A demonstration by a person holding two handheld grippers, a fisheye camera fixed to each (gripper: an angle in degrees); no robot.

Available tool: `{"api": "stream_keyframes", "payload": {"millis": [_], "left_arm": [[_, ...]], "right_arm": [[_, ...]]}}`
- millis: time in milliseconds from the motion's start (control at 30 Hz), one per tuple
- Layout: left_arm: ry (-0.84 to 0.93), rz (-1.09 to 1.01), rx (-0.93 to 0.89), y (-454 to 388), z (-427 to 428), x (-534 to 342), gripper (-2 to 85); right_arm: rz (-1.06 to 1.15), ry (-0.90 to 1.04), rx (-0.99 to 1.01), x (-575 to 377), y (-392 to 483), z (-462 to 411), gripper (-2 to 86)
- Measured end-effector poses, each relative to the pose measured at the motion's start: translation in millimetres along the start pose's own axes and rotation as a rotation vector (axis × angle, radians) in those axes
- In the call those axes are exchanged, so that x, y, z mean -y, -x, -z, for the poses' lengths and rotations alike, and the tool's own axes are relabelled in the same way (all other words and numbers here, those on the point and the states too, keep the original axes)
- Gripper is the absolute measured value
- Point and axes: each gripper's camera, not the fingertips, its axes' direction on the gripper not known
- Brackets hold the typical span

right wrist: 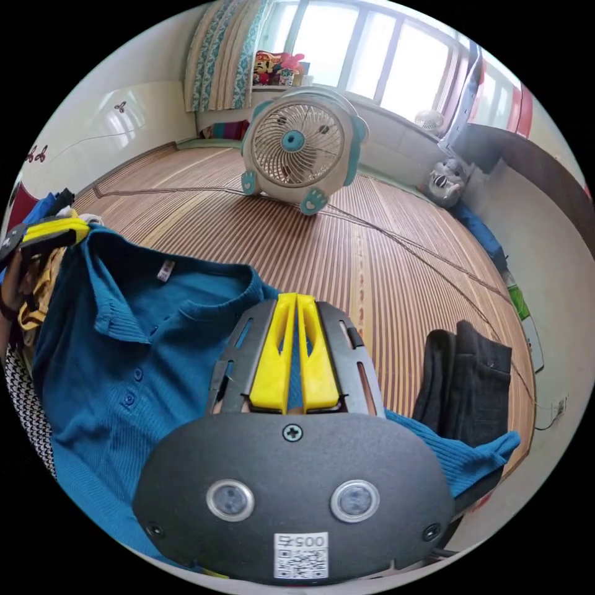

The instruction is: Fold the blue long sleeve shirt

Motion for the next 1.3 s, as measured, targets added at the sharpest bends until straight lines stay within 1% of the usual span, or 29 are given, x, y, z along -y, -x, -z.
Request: {"api": "stream_keyframes", "payload": {"millis": [33, 100, 167, 200, 300, 367, 500, 567, 633, 700, 733, 867, 967, 1033, 1100, 1167, 1300], "left_arm": [[0.010, 0.015, 0.013, 5, -6, 7, 1.3], [0.104, 0.080, 0.040, 22, -42, 30, 2.0], [0.191, 0.119, 0.041, 30, -69, 37, 2.7], [0.207, 0.123, 0.042, 31, -78, 35, 3.4], [0.165, 0.130, 0.016, 27, -72, 22, 6.6], [0.142, 0.133, 0.039, 24, -54, 9, 7.7], [-0.038, 0.204, 0.006, 23, 4, -34, 6.5], [-0.012, 0.197, 0.003, 19, 9, -46, 6.6], [0.031, 0.153, 0.017, 12, 1, -53, 6.6], [0.118, 0.120, 0.074, 7, -24, -55, 6.6], [0.132, 0.124, 0.080, 7, -29, -55, 6.5], [0.128, 0.150, -0.011, 10, -62, -36, 6.5], [0.115, 0.144, -0.042, 7, -80, -6, 6.4], [0.155, 0.142, -0.052, 6, -103, 13, 6.4], [0.239, 0.180, -0.039, 9, -138, 32, 6.3], [0.201, 0.210, -0.025, 14, -144, 43, 6.3], [0.209, 0.255, -0.067, 25, -140, 52, 6.0]], "right_arm": [[-0.007, 0.012, 0.008, 5, -3, -4, 0.7], [-0.033, 0.049, 0.039, 11, -10, -13, 2.8], [-0.044, 0.091, 0.046, 13, -15, -22, 4.7], [-0.040, 0.098, 0.046, 10, -17, -24, 5.3], [-0.007, 0.098, 0.072, -3, -19, -21, 7.3], [0.017, 0.105, 0.075, -9, -20, -19, 7.9], [0.019, 0.153, 0.051, -12, -24, -29, 7.4], [0.014, 0.138, 0.055, -12, -24, -31, 5.6], [0.001, 0.144, 0.061, -10, -22, -30, 1.5], [0.021, 0.144, 0.026, -9, -16, -29, -0.5], [0.036, 0.144, 0.002, -8, -13, -28, -0.9], [0.033, 0.143, -0.021, -1, -13, -25, -1.1], [-0.037, 0.136, -0.002, 7, -29, -26, -0.9], [-0.093, 0.152, 0.010, 11, -43, -34, -0.4], [-0.131, 0.173, 0.023, 11, -50, -42, 0.8], [-0.158, 0.158, 0.050, 10, -55, -41, 1.9], [-0.136, 0.159, 0.045, 8, -53, -37, 3.9]]}}
